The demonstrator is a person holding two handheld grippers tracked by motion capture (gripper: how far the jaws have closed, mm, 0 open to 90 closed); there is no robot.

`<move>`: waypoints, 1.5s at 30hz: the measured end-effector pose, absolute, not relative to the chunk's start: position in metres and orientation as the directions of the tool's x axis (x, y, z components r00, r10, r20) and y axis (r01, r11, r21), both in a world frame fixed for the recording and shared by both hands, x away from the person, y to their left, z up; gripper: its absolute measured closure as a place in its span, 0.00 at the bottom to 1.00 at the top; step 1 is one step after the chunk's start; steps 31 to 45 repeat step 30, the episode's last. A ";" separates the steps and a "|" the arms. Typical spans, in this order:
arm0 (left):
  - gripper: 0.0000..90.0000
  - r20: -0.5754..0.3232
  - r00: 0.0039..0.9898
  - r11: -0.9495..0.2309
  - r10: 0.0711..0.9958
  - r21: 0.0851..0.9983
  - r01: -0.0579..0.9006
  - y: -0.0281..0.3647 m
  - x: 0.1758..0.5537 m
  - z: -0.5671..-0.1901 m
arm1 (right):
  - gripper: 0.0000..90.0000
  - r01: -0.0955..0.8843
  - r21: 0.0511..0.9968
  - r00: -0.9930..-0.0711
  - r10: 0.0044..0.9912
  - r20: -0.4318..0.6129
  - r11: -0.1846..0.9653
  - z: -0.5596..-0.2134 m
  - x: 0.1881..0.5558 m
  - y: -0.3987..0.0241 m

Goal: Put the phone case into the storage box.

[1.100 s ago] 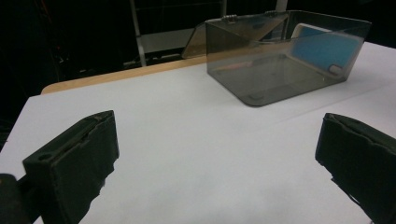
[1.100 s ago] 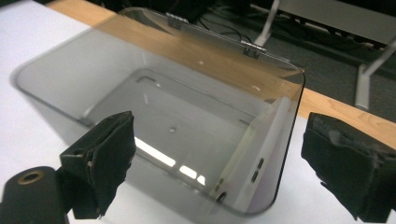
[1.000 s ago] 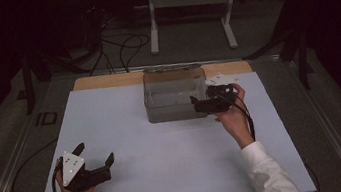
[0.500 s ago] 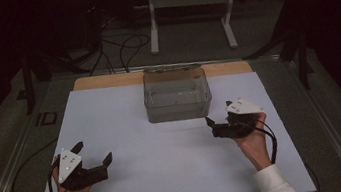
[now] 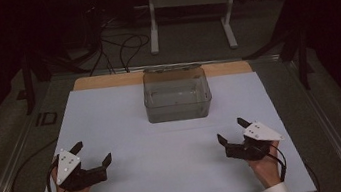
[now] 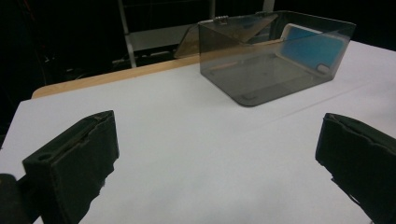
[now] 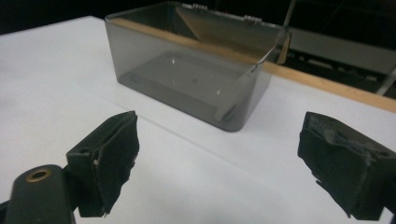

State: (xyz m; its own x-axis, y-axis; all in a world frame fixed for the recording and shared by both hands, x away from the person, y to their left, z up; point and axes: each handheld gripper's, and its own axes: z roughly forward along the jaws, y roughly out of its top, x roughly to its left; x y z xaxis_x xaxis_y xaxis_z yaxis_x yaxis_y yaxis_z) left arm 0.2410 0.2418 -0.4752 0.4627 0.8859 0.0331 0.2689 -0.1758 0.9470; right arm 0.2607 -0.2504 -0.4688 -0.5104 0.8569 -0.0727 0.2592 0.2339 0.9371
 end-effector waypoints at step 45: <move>0.00 0.069 0.461 -0.215 0.885 0.938 0.271 0.241 0.240 -0.488 | 0.13 0.235 0.951 -0.537 0.842 -0.045 0.201 -0.483 0.235 -0.263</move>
